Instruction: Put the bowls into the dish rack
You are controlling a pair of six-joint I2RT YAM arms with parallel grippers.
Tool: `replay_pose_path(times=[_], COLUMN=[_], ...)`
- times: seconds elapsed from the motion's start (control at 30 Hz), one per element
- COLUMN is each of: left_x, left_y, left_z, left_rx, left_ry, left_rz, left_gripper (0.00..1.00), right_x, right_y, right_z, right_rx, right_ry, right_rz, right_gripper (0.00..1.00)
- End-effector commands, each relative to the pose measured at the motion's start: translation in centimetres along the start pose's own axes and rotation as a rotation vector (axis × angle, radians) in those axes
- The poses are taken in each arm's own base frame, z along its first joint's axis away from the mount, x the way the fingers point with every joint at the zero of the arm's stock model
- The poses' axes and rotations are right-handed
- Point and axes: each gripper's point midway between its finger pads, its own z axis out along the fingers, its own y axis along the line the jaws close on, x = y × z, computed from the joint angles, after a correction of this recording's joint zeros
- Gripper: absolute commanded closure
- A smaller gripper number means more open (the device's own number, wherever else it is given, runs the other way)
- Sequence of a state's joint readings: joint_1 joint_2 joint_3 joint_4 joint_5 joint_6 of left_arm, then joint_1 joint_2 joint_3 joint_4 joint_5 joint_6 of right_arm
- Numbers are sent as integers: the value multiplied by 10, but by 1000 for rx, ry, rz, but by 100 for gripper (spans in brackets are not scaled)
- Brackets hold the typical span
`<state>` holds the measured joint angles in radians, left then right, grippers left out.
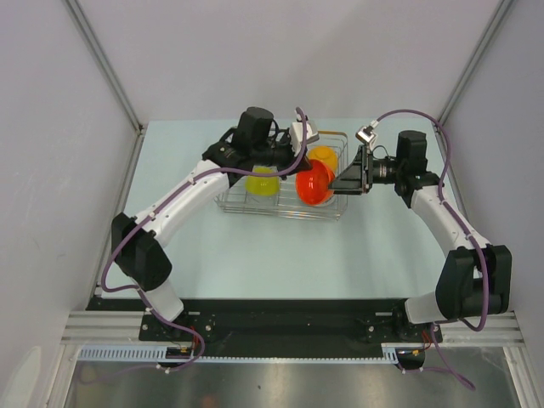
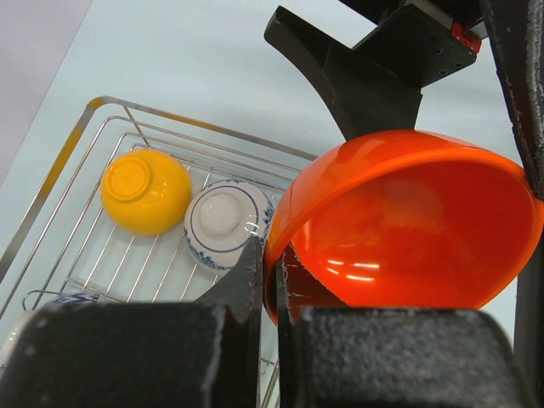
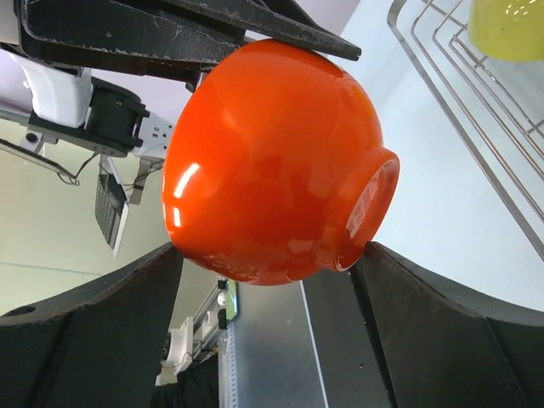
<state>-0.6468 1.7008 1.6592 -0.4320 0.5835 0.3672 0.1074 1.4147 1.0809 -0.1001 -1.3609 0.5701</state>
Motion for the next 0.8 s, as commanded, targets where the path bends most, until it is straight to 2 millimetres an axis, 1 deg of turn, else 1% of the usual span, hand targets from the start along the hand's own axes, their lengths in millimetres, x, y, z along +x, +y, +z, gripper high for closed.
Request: replay_pose_path(times=[0.0, 0.2, 0.37, 0.47, 0.5, 0.63, 0.77], left_x=[-37, -34, -33, -33, -33, -33, -31], left_y=[1, -2, -2, -3, -3, -3, -5], left_z=[-15, -15, -14, -15, -15, -15, -15], left_rx=[-7, -1, 0, 1, 1, 1, 9], left_ry=[-108, -106, -105, -106, -106, -107, -103], left_rz=[77, 68, 63, 60, 60, 59, 52], left_gripper=[100, 100, 100, 100, 100, 100, 100], right_x=[-1, -6, -14, -15, -18, -21, -26], right_y=[23, 26, 26, 24, 24, 22, 16], right_z=[-1, -1, 0, 1, 1, 1, 2], right_rx=[-65, -65, -44, -29, -23, -8, 36], right_ry=[32, 22, -2, -6, -11, -14, -27], right_rz=[-57, -74, -113, -131, -161, -153, -191], right_gripper=[10, 10, 4, 2, 2, 1, 1])
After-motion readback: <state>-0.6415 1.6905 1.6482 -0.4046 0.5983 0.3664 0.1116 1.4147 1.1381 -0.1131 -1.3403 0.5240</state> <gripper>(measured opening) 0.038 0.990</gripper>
